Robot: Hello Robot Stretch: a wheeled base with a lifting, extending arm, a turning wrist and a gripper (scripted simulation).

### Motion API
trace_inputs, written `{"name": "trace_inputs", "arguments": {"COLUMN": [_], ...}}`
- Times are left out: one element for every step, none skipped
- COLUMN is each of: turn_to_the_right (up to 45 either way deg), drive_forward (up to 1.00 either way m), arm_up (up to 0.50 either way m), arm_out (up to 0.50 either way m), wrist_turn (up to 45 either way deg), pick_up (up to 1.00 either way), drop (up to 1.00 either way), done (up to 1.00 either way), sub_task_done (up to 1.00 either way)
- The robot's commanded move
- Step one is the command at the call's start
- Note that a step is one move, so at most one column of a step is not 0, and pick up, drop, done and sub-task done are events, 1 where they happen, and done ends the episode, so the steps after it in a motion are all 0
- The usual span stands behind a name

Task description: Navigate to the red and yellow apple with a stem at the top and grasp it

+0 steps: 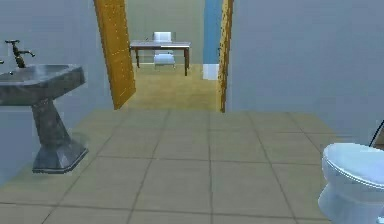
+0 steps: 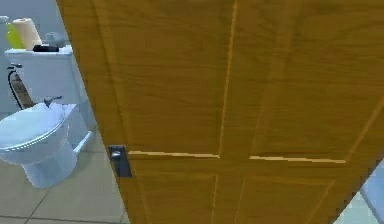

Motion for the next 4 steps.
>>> {"name": "trace_inputs", "arguments": {"turn_to_the_right": [0.0, 0.0, 0.0, 0.0], "drive_forward": [1.00, 1.00, 0.90, 1.00], "arm_up": [0.00, 0.00, 0.00, 0.00], "arm_out": [0.00, 0.00, 0.00, 0.00], "wrist_turn": [0.0, 0.0, 0.0, 0.0], "pick_up": [0.00, 0.00, 0.00, 0.00], "drop": [0.00, 0.00, 0.00, 0.00], "done": [0.00, 0.00, 0.00, 0.00], "sub_task_done": [0.00, 0.00, 0.00, 0.00]}}
